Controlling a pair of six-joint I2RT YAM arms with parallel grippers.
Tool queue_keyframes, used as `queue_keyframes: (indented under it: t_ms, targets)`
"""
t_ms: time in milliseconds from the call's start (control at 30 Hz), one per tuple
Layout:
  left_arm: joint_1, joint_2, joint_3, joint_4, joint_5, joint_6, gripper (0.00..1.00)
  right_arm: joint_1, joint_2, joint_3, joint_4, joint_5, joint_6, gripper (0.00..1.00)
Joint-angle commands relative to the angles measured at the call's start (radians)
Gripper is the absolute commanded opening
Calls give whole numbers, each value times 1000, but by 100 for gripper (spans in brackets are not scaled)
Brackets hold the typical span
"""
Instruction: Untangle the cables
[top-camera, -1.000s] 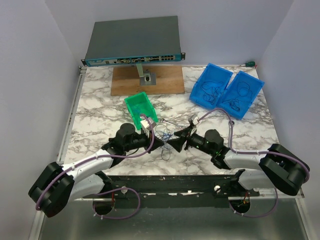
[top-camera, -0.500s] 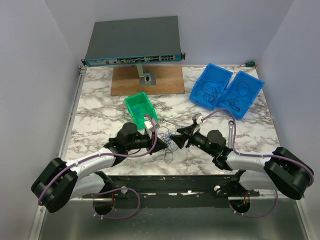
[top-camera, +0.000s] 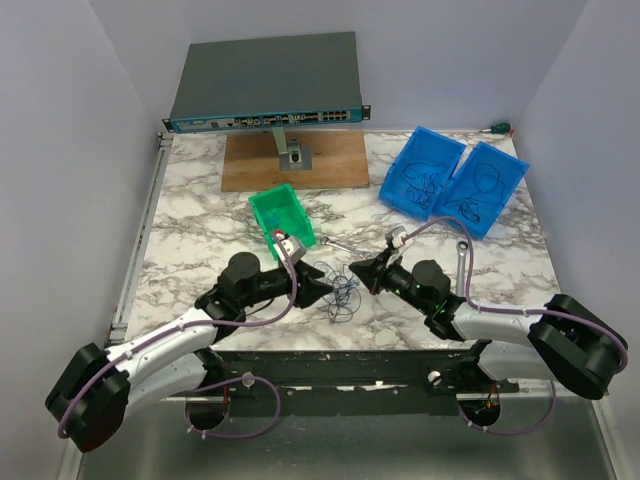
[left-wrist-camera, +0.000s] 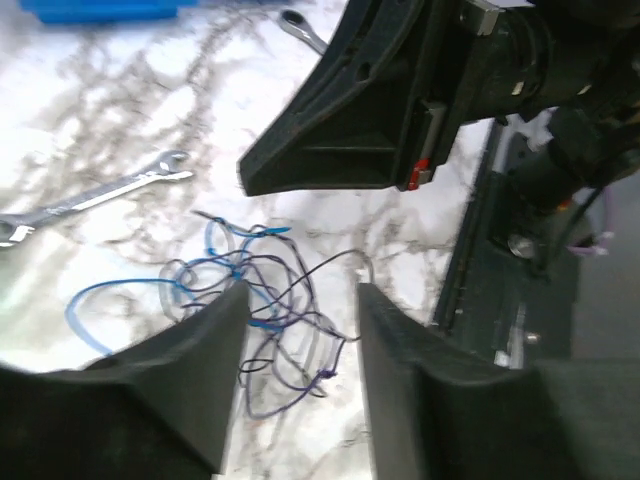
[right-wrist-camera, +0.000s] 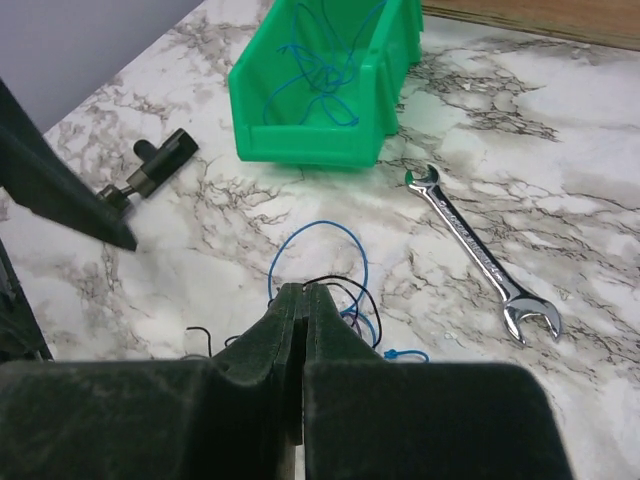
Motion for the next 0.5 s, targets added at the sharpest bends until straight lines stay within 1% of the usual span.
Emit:
queue_keyframes:
  t_ms: [0, 67, 133, 267, 367, 467]
  targets:
    - [-4, -70, -41, -6, -136, 22, 60, 5, -4, 15, -14, 73, 10, 1]
    - [-5, -93, -49, -10, -154, 24, 67, 6, 0, 19, -18, 64, 13, 1]
    - [-5, -101, -56, -19, -190, 26, 70, 5, 12, 22, -19, 76, 11, 1]
    - [-4, -68, -24, -83, -249, 22, 71, 5, 15, 36, -53, 101, 22, 1]
    - [-4, -36, 4, -129, -264, 26, 72, 5, 17, 37, -70, 147, 23, 1]
    - [-4, -36, 13, -148, -274, 29, 72, 6, 12, 42, -92, 176, 33, 1]
